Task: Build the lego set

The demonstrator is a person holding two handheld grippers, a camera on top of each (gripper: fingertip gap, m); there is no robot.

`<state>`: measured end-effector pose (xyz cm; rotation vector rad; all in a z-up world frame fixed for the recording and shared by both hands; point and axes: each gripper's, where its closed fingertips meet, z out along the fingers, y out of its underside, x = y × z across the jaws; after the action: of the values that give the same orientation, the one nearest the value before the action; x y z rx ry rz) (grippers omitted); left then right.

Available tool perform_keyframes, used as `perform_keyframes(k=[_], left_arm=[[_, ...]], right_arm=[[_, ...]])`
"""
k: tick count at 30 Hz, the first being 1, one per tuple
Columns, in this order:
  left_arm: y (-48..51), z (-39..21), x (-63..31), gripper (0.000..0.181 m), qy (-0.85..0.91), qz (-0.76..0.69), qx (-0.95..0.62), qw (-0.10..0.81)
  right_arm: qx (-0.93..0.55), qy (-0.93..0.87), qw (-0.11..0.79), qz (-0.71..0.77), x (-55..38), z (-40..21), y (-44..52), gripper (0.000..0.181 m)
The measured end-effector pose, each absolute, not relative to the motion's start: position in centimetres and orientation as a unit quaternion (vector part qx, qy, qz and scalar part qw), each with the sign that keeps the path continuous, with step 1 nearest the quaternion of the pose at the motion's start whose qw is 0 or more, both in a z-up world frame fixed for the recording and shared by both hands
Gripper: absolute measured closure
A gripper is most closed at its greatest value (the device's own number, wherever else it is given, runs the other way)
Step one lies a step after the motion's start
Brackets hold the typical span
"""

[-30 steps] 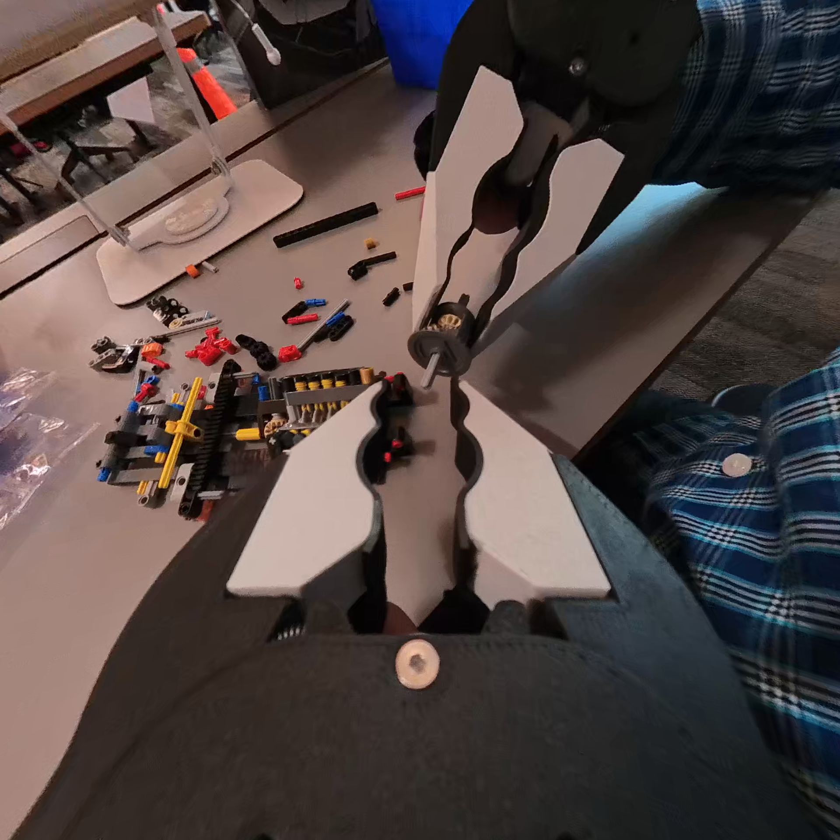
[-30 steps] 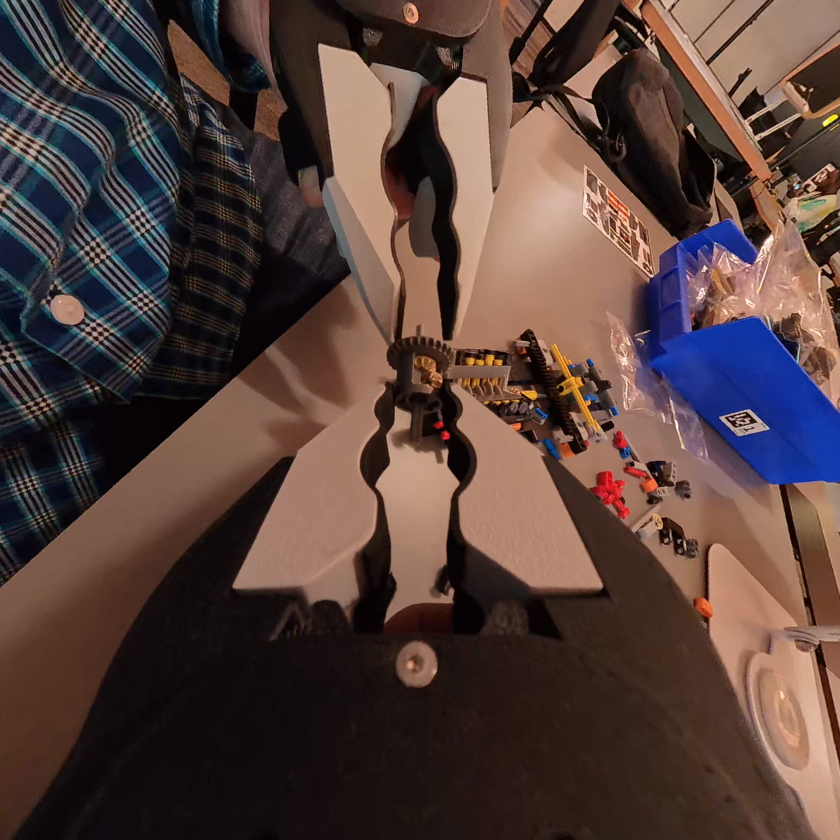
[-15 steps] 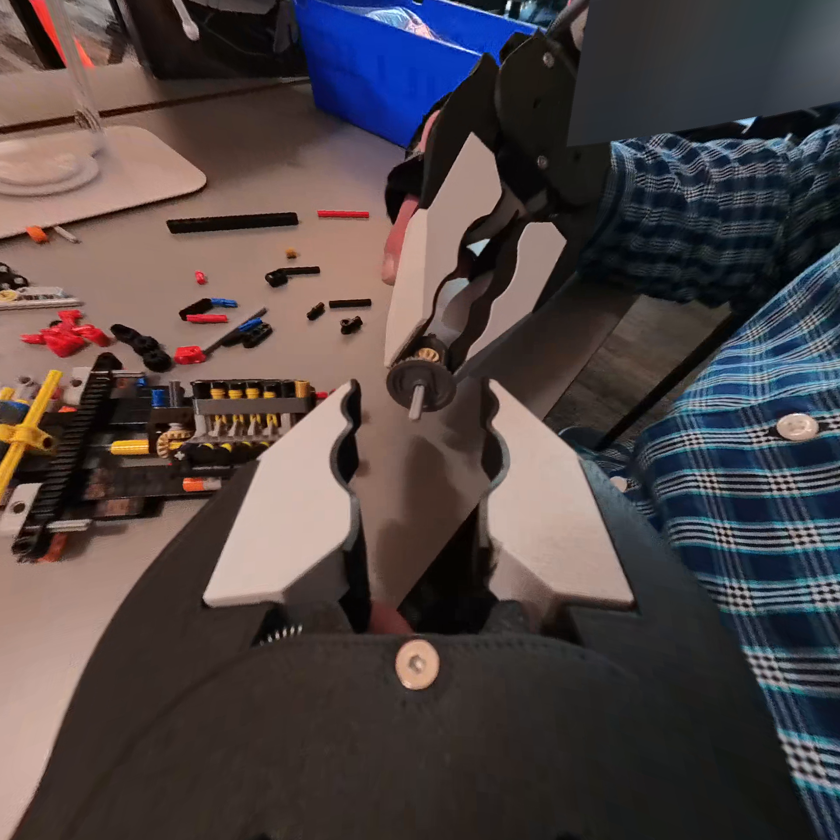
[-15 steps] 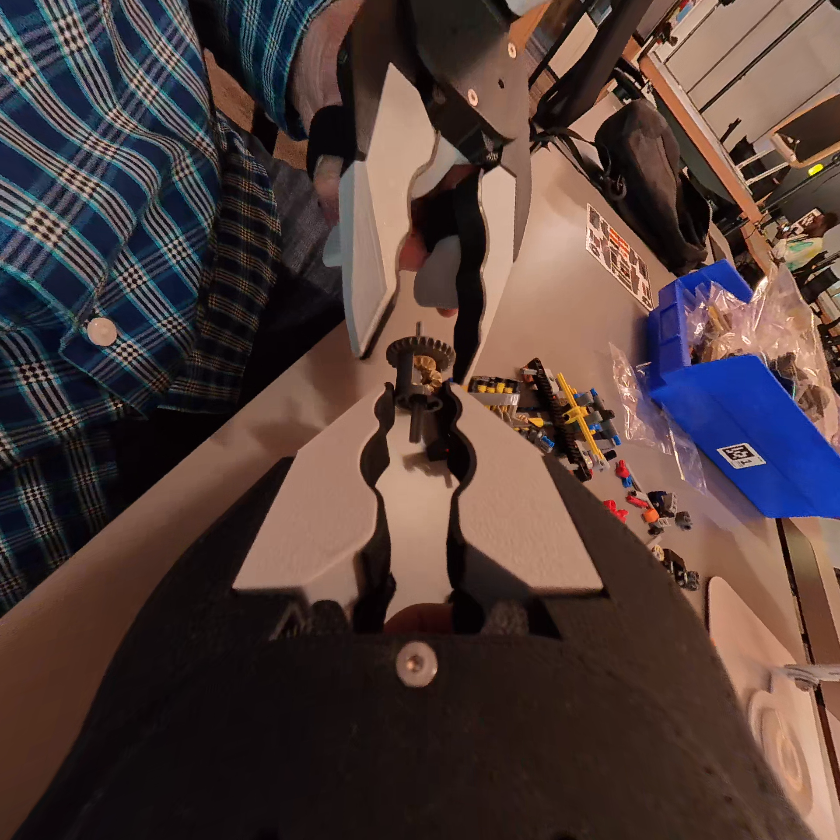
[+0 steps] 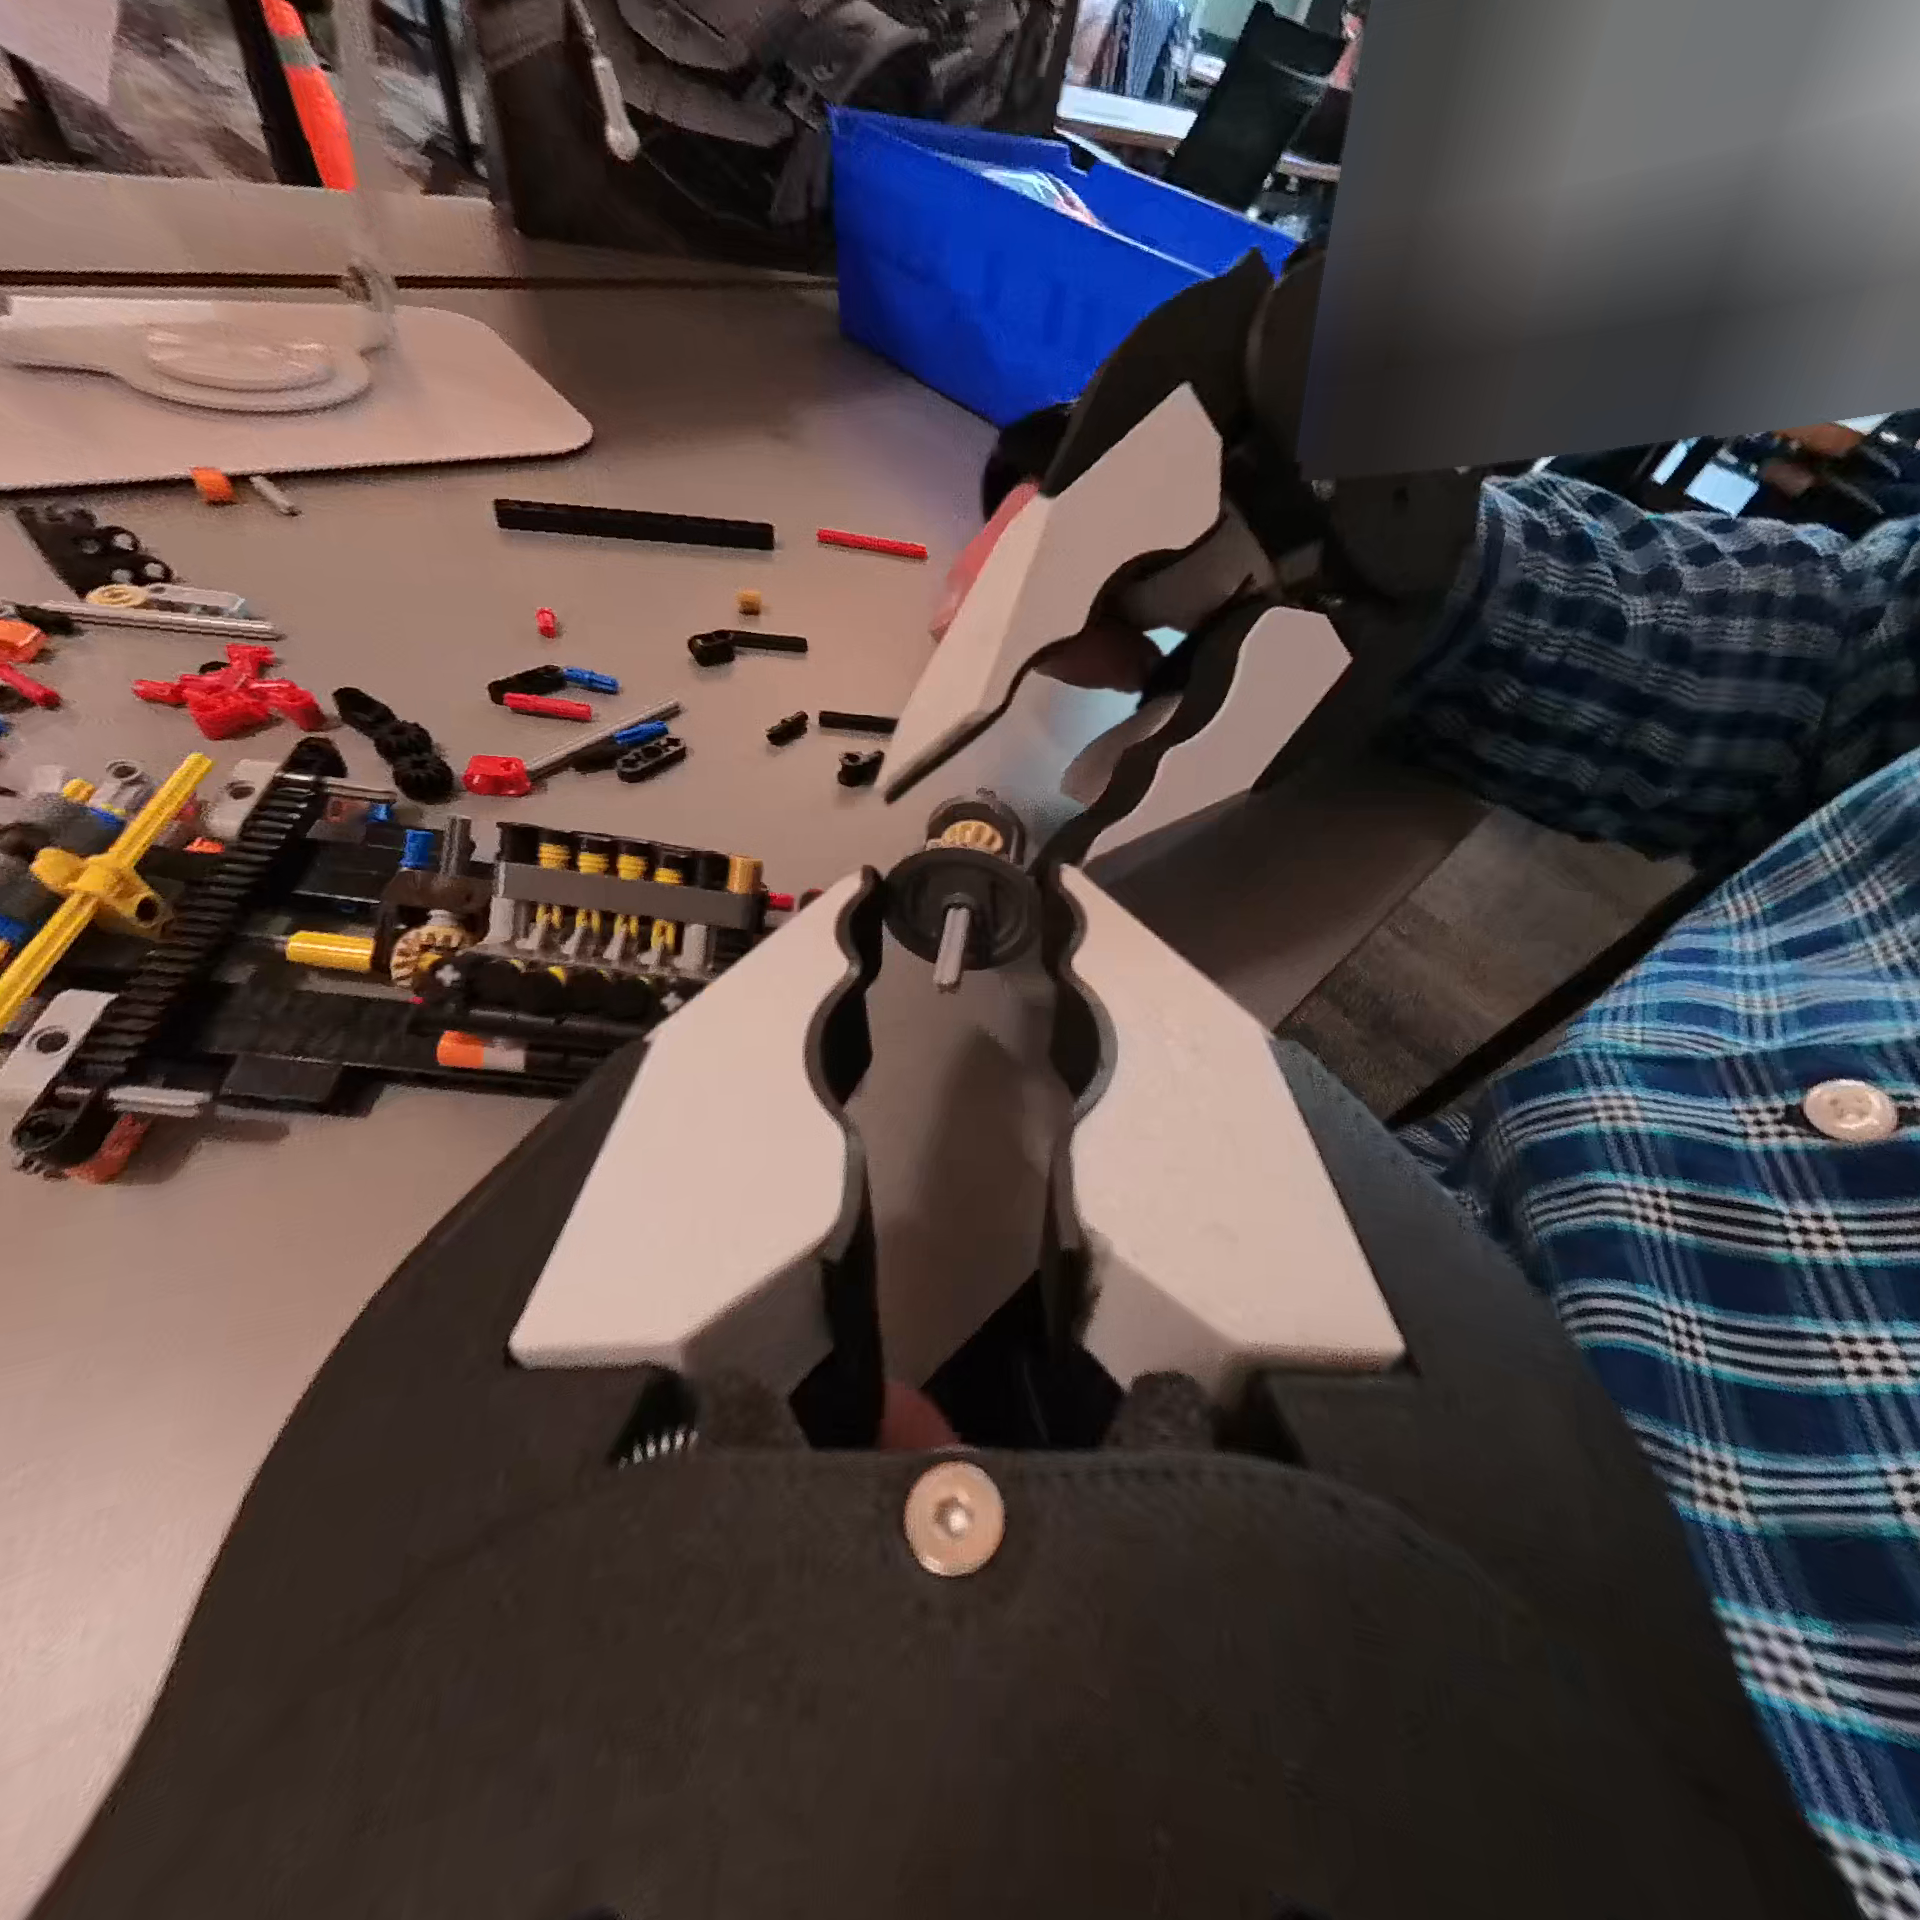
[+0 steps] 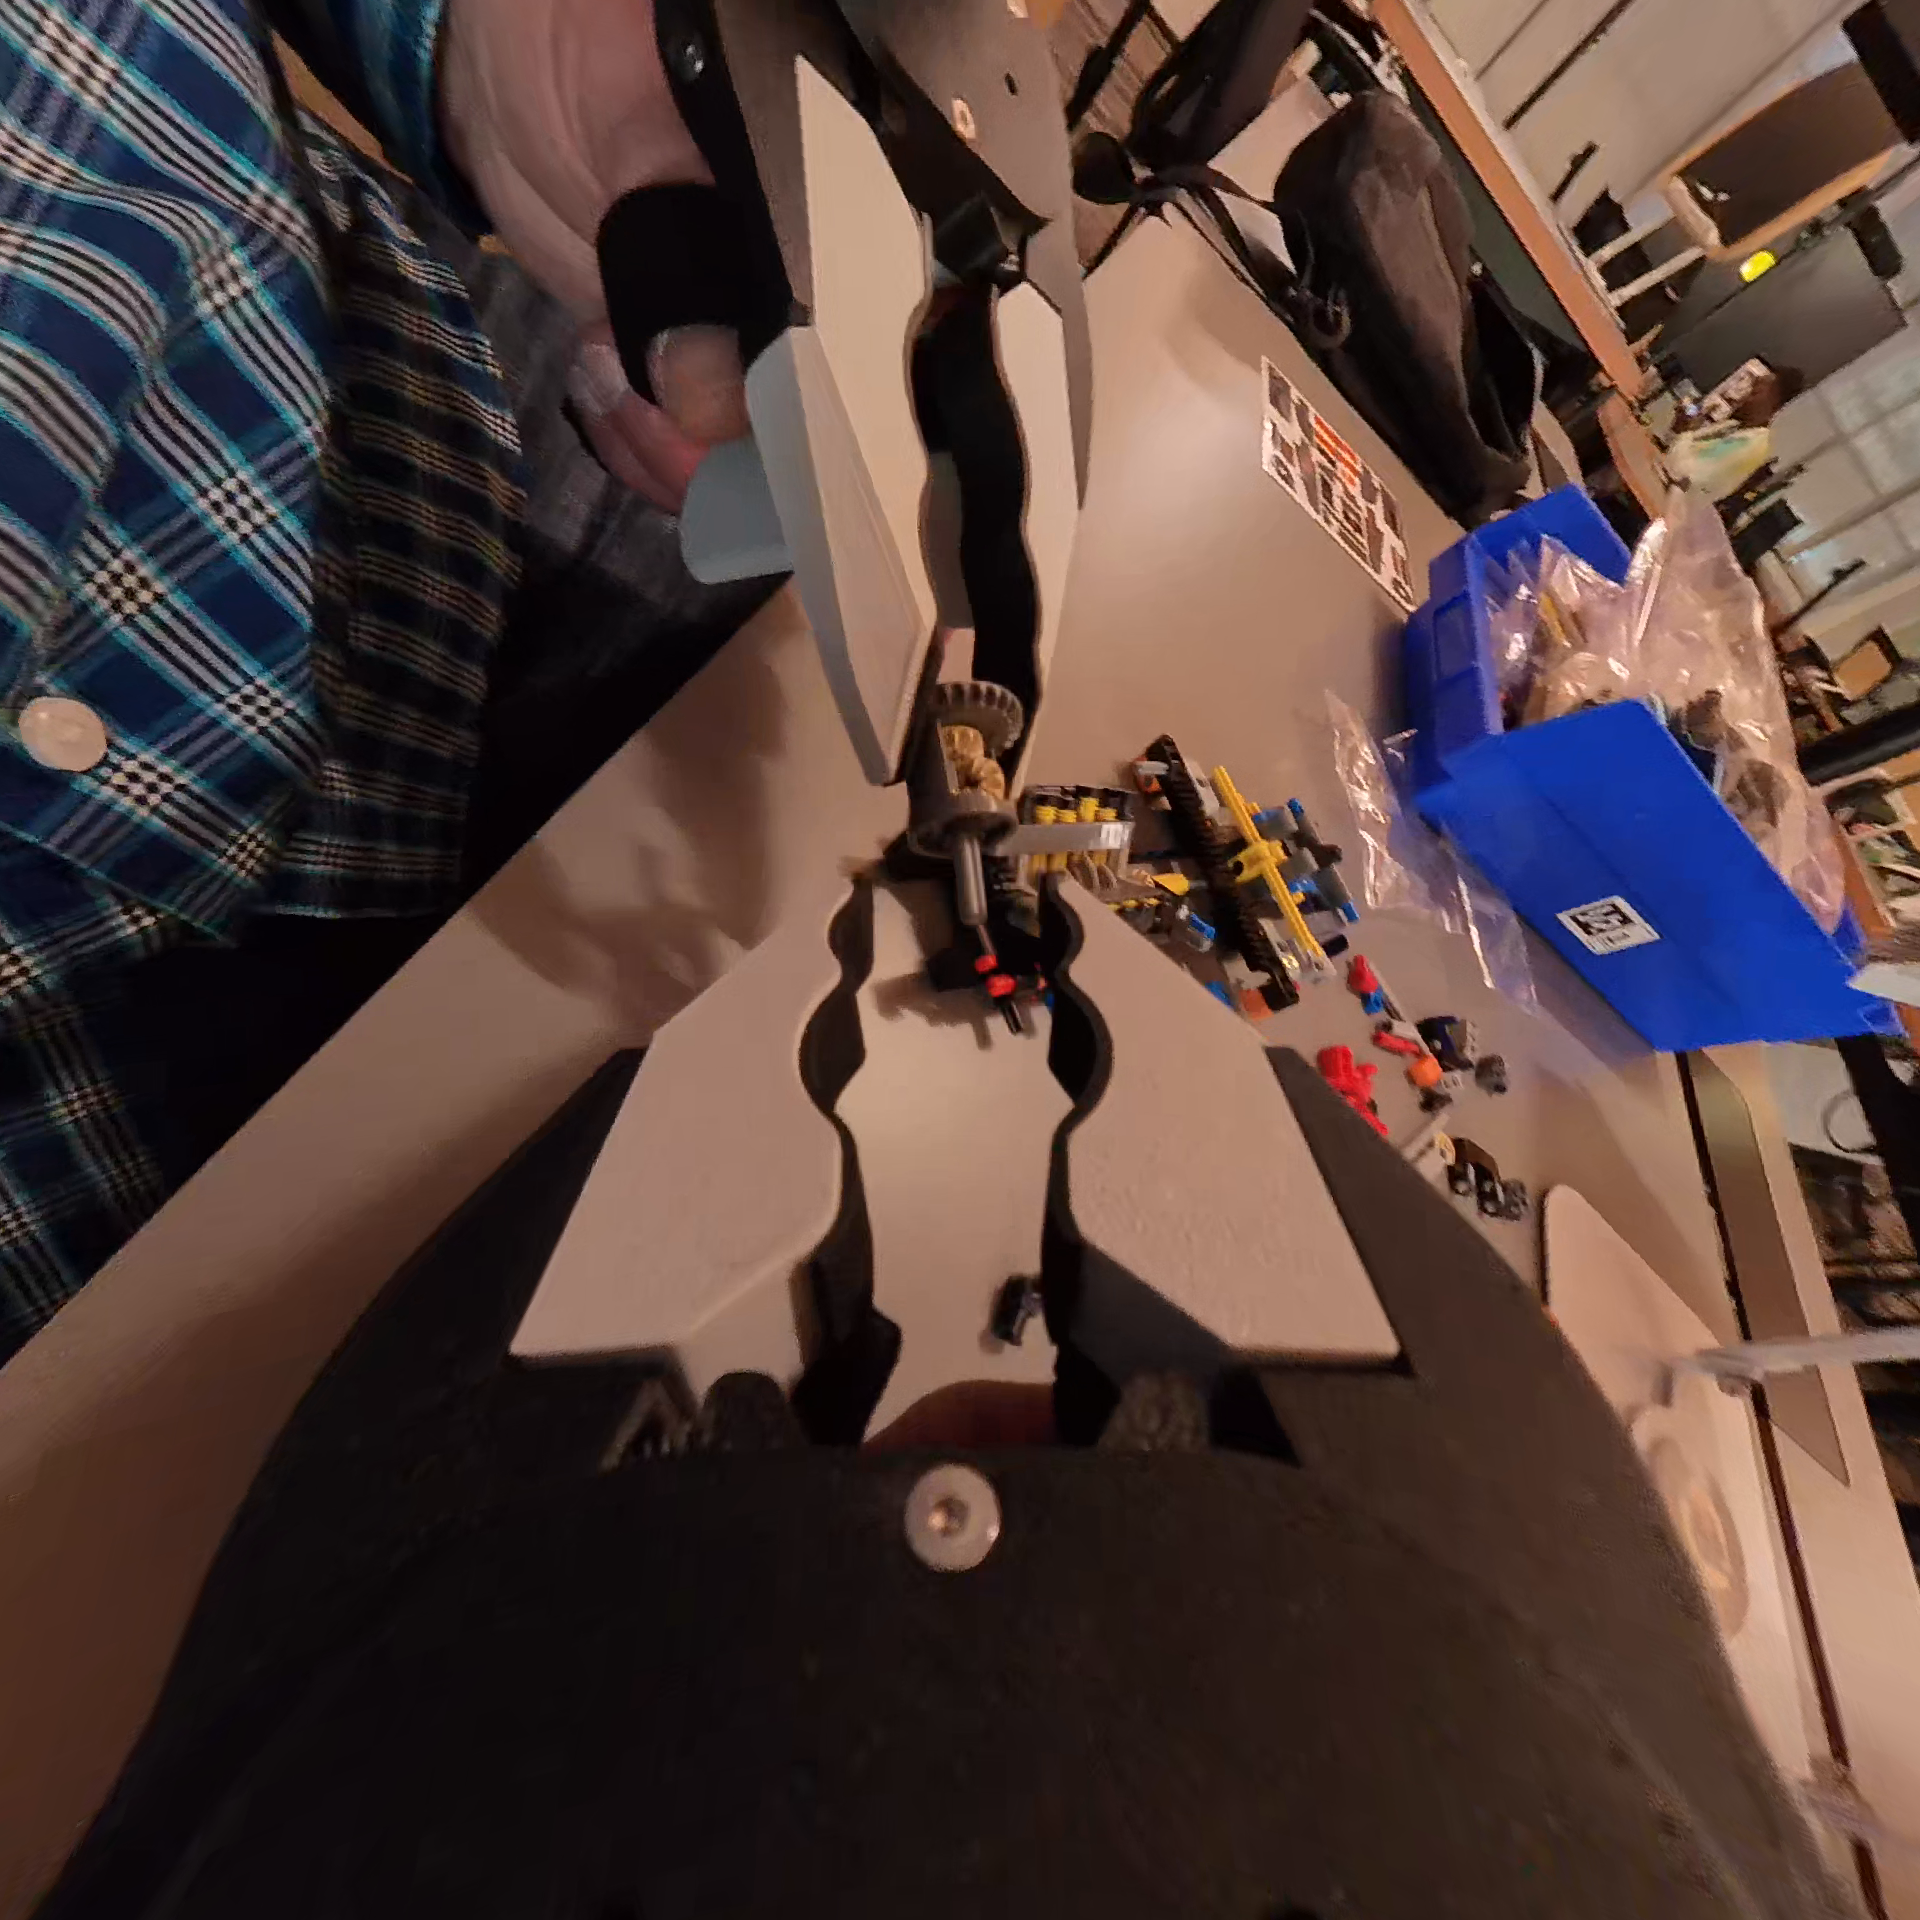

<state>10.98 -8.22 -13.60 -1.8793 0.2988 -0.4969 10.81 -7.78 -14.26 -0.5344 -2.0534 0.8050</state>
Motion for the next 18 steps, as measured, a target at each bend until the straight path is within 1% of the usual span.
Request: perform_keyframes(k=[4,6,12,18], left_arm=[[-8.2,-13.8,10.7,0.153,0.116,-0.203,-0.797,0.557],[-8.2,-14.0,10.9,0.153,0.118,-0.203,-0.798,0.554],[-8.1,-14.6,10.9,0.153,0.118,-0.193,-0.804,0.55],[-8.0,-14.9,11.0,0.153,0.113,-0.193,-0.8,0.557]], right_arm=[[-0.22,-0.82,0.447,0.282,10.6,-14.5,-7.0,0.173],[-0.214,-0.822,0.454,0.268,10.6,-14.6,-7.0,0.179],[-0.198,-0.833,0.463,0.231,10.7,-15.4,-6.9,0.181],[-0.206,-0.829,0.465,0.232,10.6,-15.5,-6.7,0.18]])
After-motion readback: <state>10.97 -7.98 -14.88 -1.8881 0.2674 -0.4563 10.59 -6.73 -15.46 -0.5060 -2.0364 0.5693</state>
